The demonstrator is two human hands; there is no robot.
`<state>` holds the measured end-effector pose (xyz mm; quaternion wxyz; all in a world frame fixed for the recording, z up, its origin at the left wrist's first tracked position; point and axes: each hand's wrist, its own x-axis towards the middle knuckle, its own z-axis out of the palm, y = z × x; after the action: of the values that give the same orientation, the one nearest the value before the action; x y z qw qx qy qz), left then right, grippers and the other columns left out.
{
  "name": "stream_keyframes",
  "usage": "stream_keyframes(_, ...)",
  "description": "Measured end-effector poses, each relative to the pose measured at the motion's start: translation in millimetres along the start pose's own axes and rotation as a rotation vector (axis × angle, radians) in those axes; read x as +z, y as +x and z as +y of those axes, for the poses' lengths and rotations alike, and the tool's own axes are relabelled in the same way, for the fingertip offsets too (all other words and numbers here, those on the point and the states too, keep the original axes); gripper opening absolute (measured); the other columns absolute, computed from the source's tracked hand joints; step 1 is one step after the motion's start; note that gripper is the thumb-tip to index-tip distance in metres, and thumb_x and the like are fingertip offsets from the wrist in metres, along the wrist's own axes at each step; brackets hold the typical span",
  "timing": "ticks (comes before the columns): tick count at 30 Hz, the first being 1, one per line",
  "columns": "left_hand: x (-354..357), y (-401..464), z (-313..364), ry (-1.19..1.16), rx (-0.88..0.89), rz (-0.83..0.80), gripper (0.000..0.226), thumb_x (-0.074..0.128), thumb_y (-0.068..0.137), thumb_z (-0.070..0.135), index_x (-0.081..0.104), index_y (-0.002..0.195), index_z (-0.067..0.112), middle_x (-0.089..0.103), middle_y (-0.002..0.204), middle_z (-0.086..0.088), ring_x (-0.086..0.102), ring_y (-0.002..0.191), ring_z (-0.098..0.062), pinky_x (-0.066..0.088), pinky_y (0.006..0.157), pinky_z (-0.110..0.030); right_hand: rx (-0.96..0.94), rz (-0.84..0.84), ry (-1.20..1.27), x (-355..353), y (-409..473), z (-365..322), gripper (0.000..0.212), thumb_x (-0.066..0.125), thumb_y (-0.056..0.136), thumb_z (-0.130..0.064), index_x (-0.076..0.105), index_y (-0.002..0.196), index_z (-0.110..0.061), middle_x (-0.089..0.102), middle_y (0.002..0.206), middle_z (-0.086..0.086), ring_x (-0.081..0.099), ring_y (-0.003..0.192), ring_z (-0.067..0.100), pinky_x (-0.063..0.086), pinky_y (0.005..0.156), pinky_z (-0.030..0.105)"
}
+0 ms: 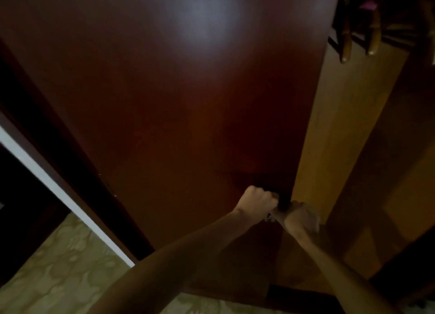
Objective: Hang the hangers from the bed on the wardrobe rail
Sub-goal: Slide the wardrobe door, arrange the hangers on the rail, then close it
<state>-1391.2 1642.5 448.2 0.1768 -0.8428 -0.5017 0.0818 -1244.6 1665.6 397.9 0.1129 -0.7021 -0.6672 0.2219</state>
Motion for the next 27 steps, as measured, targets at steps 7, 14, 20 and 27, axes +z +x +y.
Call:
stream_keyframes(7, 26.6, -39.4, -25.1, -0.389, -0.390, 0.106, 0.035, 0.039, 0.106, 0.042, 0.063, 0.098, 0.017, 0.057, 0.069, 0.003, 0.056, 0.056, -0.019, 0.040, 0.059, -0.030, -0.048, 0.040, -0.226, -19.5, -6.4, 28.1, 0.064, 0.038, 0.091, -0.074, 0.047, 0.053, -0.023, 0.038, 0.048, -0.010, 0.036, 0.041, 0.009, 0.030, 0.046, 0.021)
stream_keyframes(14, 62.2, -162.3, -118.5, -0.511, -1.064, -0.027, 0.033, 0.043, 0.104, 0.041, 0.067, 0.115, 0.022, 0.073, 0.105, -0.006, 0.071, 0.095, -0.028, 0.040, 0.066, -0.030, -0.207, -0.278, -0.329, 11.9, -26.1, -24.1, 0.052, 0.045, 0.094, -0.067, 0.053, 0.069, -0.022, 0.056, 0.066, -0.009, 0.056, 0.057, 0.007, 0.045, 0.059, 0.022)
stream_keyframes(20, 104.0, -245.4, -244.4, -0.646, -1.527, 0.042, 0.036, 0.053, 0.098, 0.035, 0.068, 0.119, 0.010, 0.069, 0.116, -0.016, 0.066, 0.105, -0.038, 0.046, 0.076, -0.039, -0.459, -0.180, -0.174, 82.2, -58.0, -165.5, 0.044, 0.050, 0.090, -0.067, 0.058, 0.070, -0.029, 0.058, 0.068, -0.012, 0.059, 0.064, 0.005, 0.054, 0.068, 0.029)
stream_keyframes(27, 145.1, -288.7, -330.0, -0.785, -1.543, -0.038, 0.058, 0.064, 0.093, 0.034, 0.045, 0.137, 0.001, 0.058, 0.136, -0.019, 0.057, 0.125, -0.040, 0.047, 0.099, -0.046, -0.552, -0.068, -0.130, 164.6, -90.4, -373.9, 0.043, 0.053, 0.092, -0.060, 0.058, 0.067, -0.025, 0.071, 0.079, -0.003, 0.068, 0.076, 0.017, 0.054, 0.075, 0.035)
